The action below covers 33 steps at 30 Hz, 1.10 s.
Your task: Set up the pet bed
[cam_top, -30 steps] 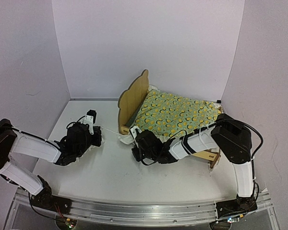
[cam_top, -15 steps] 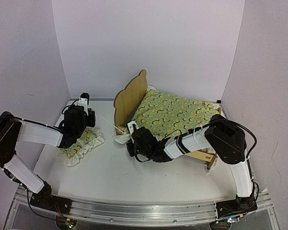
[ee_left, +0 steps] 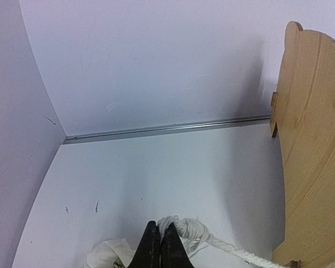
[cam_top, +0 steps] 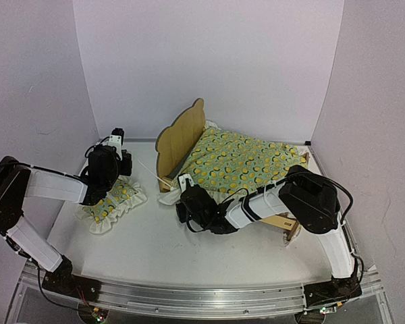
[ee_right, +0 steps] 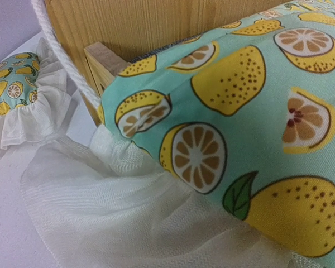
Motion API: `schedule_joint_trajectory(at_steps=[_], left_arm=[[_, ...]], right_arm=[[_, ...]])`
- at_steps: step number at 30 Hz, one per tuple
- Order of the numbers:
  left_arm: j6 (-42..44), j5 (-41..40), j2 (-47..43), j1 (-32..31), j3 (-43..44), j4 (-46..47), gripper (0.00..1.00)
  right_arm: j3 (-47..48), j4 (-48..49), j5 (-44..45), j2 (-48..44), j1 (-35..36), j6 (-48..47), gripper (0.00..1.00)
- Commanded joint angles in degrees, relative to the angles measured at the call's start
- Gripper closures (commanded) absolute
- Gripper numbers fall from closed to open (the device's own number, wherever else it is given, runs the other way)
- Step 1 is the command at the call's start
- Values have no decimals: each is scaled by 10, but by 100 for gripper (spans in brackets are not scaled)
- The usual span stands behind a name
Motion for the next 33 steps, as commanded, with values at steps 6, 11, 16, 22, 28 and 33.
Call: schedule_joint_trajectory(at_steps=[6, 11, 16, 22, 28, 33], left_arm=[[-10, -40, 1, 28, 5, 61, 100], [-41, -25, 10, 28, -14, 57, 100], [-85, 12, 2, 28, -23, 29, 100], [-173, 67, -8, 28, -16, -53, 100], [-307, 168, -72, 27, -73, -109, 33], [-353, 282, -145, 28, -106, -150, 3]], right_arm=[[-28, -72, -49, 34, 7, 89, 100], [-45, -45, -94, 26, 15, 106, 100], [-52, -16, -134, 2, 16, 108, 100], [-23, -62, -163, -32, 16, 84, 79], [-38, -228, -250, -143, 15, 54, 40], [-146, -284, -287, -295, 15, 20, 25]])
